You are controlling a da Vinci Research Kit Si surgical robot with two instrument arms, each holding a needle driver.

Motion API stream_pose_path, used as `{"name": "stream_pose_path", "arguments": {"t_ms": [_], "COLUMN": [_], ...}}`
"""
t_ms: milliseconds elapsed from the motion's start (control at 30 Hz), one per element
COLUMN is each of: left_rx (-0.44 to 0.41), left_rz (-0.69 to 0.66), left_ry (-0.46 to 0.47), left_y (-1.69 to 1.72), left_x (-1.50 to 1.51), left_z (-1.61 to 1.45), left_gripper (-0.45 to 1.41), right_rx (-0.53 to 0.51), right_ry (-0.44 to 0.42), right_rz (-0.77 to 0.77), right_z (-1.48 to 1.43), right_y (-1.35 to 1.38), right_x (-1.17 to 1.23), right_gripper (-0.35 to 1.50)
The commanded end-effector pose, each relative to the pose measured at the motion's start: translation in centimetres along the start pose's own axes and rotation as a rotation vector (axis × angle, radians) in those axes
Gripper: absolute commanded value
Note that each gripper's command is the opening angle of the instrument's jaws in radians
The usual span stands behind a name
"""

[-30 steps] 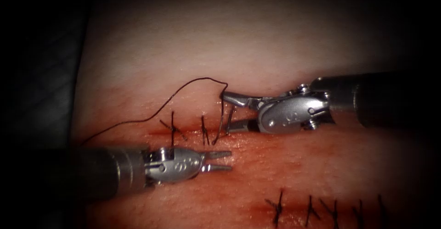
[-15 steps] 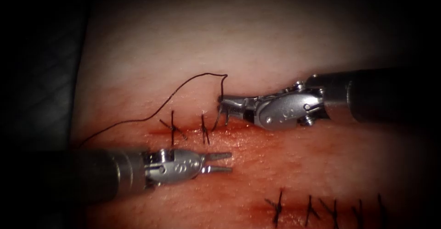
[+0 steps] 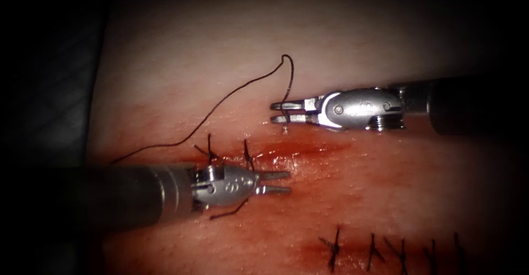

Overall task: Wound Closure
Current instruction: With the right end-effector, throw the needle through the top of the incision.

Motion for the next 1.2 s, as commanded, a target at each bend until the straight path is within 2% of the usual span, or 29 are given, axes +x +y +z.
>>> {"name": "stream_pose_path", "arguments": {"t_ms": [33, 267, 567, 600, 767, 800, 1067, 1200], "left_rx": [-0.009, -0.016, -0.013, -0.013, -0.014, -0.015, -0.02, -0.024], "left_rz": [0.0, -0.01, -0.009, -0.009, -0.009, -0.009, -0.01, -0.01], "left_ry": [-0.02, -0.03, -0.037, -0.037, -0.037, -0.036, -0.035, -0.033], "left_y": [0.05, 0.12, 0.18, 0.18, 0.18, 0.17, 0.15, 0.14], "left_x": [-0.09, -0.21, -0.24, -0.24, -0.25, -0.25, -0.24, -0.25], "left_z": [0.11, 0.09, 0.14, 0.14, 0.13, 0.12, 0.08, 0.04], "left_gripper": [-0.05, -0.05, -0.05, -0.05, -0.05, -0.05, -0.05, -0.05], "right_rx": [-0.006, -0.06, -0.175, -0.183, -0.159, -0.133, 0.027, 0.043], "right_ry": [0.005, 0.034, -0.006, -0.013, -0.054, -0.069, -0.084, -0.095], "right_rz": [0.094, 0.442, 0.712, 0.778, 0.955, 1.087, 1.25, 1.307], "right_z": [0.12, 0.23, 0.21, 0.21, 0.2, 0.21, 0.29, 0.29], "right_y": [0.07, 0.27, 0.22, 0.2, 0.09, 0.04, -0.29, -0.44], "right_x": [-0.03, -0.04, -0.02, -0.01, 0.03, 0.05, 0.07, 0.06], "right_gripper": [-0.35, -0.35, -0.35, -0.35, -0.35, -0.35, -0.35, -0.35]}}
